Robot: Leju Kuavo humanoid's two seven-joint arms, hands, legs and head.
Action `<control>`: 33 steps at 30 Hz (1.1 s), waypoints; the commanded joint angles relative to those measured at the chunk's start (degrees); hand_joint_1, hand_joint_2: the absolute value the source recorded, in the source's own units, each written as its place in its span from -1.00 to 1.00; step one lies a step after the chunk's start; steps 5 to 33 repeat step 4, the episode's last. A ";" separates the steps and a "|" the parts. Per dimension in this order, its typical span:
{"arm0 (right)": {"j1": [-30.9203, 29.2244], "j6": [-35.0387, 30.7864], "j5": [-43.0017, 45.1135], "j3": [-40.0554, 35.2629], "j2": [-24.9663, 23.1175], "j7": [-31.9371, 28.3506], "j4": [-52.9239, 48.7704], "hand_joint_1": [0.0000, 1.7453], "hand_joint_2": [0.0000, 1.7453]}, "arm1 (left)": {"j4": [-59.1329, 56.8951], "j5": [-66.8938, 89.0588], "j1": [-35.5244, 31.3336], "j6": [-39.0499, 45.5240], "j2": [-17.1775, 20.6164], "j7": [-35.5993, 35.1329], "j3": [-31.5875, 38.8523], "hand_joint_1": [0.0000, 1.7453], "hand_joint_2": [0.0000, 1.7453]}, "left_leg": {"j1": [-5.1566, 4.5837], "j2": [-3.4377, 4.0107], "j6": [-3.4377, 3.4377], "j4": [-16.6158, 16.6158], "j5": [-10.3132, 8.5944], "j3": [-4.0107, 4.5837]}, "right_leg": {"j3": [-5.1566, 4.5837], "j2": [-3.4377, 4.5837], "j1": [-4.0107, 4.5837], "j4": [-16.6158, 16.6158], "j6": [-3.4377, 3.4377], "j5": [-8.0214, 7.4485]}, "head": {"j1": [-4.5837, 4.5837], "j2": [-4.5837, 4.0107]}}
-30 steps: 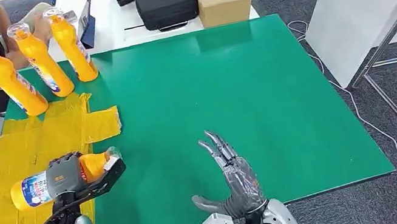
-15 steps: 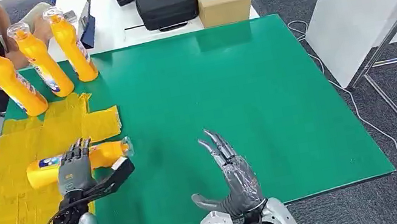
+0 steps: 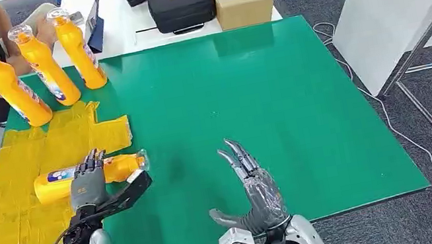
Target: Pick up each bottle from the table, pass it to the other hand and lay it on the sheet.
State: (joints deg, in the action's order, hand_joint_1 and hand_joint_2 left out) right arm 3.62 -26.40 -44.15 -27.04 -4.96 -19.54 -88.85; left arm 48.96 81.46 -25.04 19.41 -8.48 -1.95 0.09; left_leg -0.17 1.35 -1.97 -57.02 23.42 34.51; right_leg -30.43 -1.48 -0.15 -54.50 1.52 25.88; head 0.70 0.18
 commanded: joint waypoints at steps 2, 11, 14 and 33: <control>0.58 -0.80 1.55 3.85 -1.29 -0.07 0.24 -1.00 1.00 | 28.82 8.54 9.30 14.84 3.04 -5.96 -11.54 -1.00 1.00 | 0.04 -0.04 0.12 -0.04 0.18 -0.18 | 0.19 0.17 0.01 0.01 -0.02 0.14 | 0.02 0.02; 0.98 -1.40 2.37 4.29 -1.46 -0.30 0.04 -1.00 1.00 | 37.52 8.54 10.56 18.43 8.67 -8.99 -14.17 -1.00 1.00 | 0.05 -0.02 0.17 -0.08 0.29 -0.25 | 0.24 0.26 0.00 -0.04 -0.04 0.24 | 0.02 0.00; 0.98 -1.40 2.37 4.29 -1.46 -0.30 0.04 -1.00 1.00 | 37.52 8.54 10.56 18.43 8.67 -8.99 -14.17 -1.00 1.00 | 0.05 -0.02 0.17 -0.08 0.29 -0.25 | 0.24 0.26 0.00 -0.04 -0.04 0.24 | 0.02 0.00; 0.98 -1.40 2.37 4.29 -1.46 -0.30 0.04 -1.00 1.00 | 37.52 8.54 10.56 18.43 8.67 -8.99 -14.17 -1.00 1.00 | 0.05 -0.02 0.17 -0.08 0.29 -0.25 | 0.24 0.26 0.00 -0.04 -0.04 0.24 | 0.02 0.00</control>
